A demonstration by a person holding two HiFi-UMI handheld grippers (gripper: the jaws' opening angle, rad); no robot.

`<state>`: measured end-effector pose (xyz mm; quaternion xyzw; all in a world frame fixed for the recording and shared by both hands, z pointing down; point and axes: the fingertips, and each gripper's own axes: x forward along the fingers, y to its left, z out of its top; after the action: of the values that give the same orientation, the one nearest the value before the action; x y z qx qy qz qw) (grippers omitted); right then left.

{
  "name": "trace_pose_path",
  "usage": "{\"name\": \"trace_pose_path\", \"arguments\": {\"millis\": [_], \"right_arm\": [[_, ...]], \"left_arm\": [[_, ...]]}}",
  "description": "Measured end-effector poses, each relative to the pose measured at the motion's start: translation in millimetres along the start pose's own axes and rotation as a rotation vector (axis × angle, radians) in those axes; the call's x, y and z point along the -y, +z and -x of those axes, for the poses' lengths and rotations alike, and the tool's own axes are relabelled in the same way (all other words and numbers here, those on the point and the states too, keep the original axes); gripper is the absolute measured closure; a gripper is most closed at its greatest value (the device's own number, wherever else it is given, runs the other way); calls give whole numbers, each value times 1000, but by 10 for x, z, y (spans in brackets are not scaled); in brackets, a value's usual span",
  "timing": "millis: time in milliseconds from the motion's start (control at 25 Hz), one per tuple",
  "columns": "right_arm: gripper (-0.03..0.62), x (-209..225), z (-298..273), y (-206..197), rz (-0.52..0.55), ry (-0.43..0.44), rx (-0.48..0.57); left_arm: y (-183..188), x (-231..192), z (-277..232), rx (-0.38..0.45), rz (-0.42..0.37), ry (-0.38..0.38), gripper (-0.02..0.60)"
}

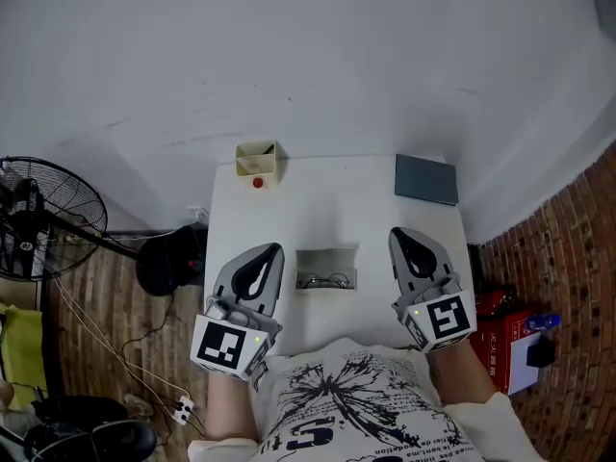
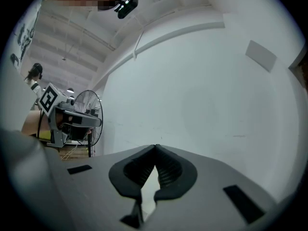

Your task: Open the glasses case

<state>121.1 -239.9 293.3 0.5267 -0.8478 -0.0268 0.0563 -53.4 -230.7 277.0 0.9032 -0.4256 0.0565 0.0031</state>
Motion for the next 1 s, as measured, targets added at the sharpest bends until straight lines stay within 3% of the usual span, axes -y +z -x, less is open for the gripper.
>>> {"name": "trace_pose_path", "arguments": {"millis": [320,600,1000], "right_arm": [[582,-73,6,-8,21,26,-12],[583,-12,8,-74,-1,-1,-21],[582,29,-24,-117,-1,7,-34]], "left_arm": [[10,-37,-50,7,13,6,568],[36,23,-103,28,11,4,568],[-47,23,-158,-24,-10,0,568]]}}
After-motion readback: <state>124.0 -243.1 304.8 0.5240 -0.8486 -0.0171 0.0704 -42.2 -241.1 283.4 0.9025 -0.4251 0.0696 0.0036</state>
